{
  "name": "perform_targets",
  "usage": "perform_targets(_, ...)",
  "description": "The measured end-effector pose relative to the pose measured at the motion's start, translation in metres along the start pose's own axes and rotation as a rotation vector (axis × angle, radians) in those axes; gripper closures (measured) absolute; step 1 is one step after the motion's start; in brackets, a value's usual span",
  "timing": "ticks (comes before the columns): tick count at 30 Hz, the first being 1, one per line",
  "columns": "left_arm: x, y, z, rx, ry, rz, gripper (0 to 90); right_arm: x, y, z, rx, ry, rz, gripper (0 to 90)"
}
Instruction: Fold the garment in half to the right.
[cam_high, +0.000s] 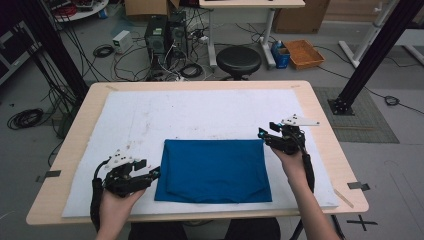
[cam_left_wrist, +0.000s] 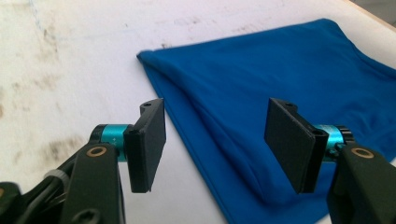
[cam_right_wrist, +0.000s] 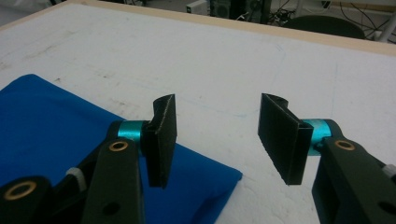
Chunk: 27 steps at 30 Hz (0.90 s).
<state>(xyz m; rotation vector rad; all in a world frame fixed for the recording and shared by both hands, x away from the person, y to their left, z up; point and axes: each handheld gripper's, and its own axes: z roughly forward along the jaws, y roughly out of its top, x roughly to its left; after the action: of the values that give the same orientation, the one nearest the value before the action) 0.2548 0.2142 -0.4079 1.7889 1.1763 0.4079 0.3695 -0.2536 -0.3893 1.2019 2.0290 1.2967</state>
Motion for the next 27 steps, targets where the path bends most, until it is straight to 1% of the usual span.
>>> perform_targets(1, -0.002, -0.003, -0.001, -0.004, 0.002, -0.006, 37.8, 0.003, 0.002, 0.001, -0.001, 0.009, -0.004, 47.4)
perform_targets(2, -0.005, -0.01, -0.003, 0.004, -0.001, -0.008, 37.8, 0.006, 0.004, 0.003, -0.001, 0.017, -0.012, 47.4)
perform_targets(3, -0.005, -0.01, -0.003, 0.004, -0.001, -0.008, 37.7, 0.006, 0.004, 0.003, -0.001, 0.017, -0.012, 47.4)
perform_targets(4, -0.007, -0.013, -0.002, 0.006, -0.004, -0.009, 37.6, 0.012, 0.009, 0.007, 0.0, 0.041, -0.024, 47.1)
perform_targets(5, -0.009, -0.019, -0.001, 0.013, -0.011, -0.026, 37.5, 0.016, 0.011, 0.01, 0.002, 0.048, -0.035, 47.1)
perform_targets(6, -0.009, -0.019, -0.001, 0.013, -0.011, -0.026, 36.8, 0.02, 0.013, 0.012, 0.001, 0.05, -0.046, 47.1)
perform_targets(7, -0.01, -0.024, 0.0, 0.013, -0.019, -0.05, 36.1, 0.024, 0.015, 0.015, -0.001, 0.057, -0.052, 47.1)
perform_targets(8, -0.011, -0.025, 0.001, 0.015, -0.024, -0.06, 36.1, 0.027, 0.017, 0.018, 0.004, 0.065, -0.056, 47.1)
perform_targets(9, -0.011, -0.025, 0.001, 0.015, -0.024, -0.06, 36.1, 0.031, 0.018, 0.021, 0.005, 0.071, -0.06, 47.1)
perform_targets(10, -0.011, -0.027, 0.002, 0.015, -0.022, -0.071, 36.1, 0.031, 0.018, 0.021, 0.005, 0.071, -0.06, 47.1)
perform_targets(11, -0.012, -0.028, 0.003, 0.017, -0.016, -0.08, 36.1, 0.034, 0.02, 0.023, 0.003, 0.079, -0.066, 47.1)
perform_targets(12, -0.012, -0.03, 0.003, 0.021, -0.011, -0.086, 36.1, 0.038, 0.021, 0.026, 0.005, 0.088, -0.069, 47.0)
perform_targets(13, -0.012, -0.031, 0.004, 0.023, -0.006, -0.094, 36.1, 0.044, 0.024, 0.032, 0.011, 0.099, -0.078, 47.0)
perform_targets(14, -0.012, -0.032, 0.005, 0.024, 0.001, -0.102, 36.1, 0.044, 0.024, 0.032, 0.011, 0.099, -0.078, 47.0)
perform_targets(15, -0.012, -0.032, 0.006, 0.024, 0.002, -0.11, 36.1, 0.048, 0.025, 0.035, 0.012, 0.105, -0.081, 47.0)
perform_targets(16, -0.012, -0.033, 0.006, 0.026, 0.005, -0.112, 36.1, 0.053, 0.026, 0.042, 0.019, 0.117, -0.088, 46.9)
perform_targets(19, -0.013, -0.033, 0.008, 0.028, 0.003, -0.119, 36.1, 0.061, 0.028, 0.05, 0.025, 0.129, -0.09, 46.8)
perform_targets(22, -0.013, -0.033, 0.01, 0.028, -0.005, -0.128, 36.1, 0.069, 0.029, 0.057, 0.038, 0.134, -0.107, 46.7)
perform_targets(23, -0.013, -0.033, 0.01, 0.022, -0.004, -0.131, 36.1, 0.069, 0.029, 0.057, 0.038, 0.134, -0.107, 46.7)
perform_targets(25, -0.013, -0.033, 0.011, 0.018, -0.018, -0.142, 36.1, 0.077, 0.03, 0.064, 0.051, 0.14, -0.128, 46.7)
perform_targets(26, -0.013, -0.032, 0.011, 0.016, -0.023, -0.145, 36.1, 0.079, 0.03, 0.066, 0.053, 0.144, -0.131, 46.6)
perform_targets(27, -0.015, -0.032, 0.012, 0.008, -0.037, -0.155, 36.1, 0.082, 0.031, 0.068, 0.055, 0.148, -0.132, 46.6)
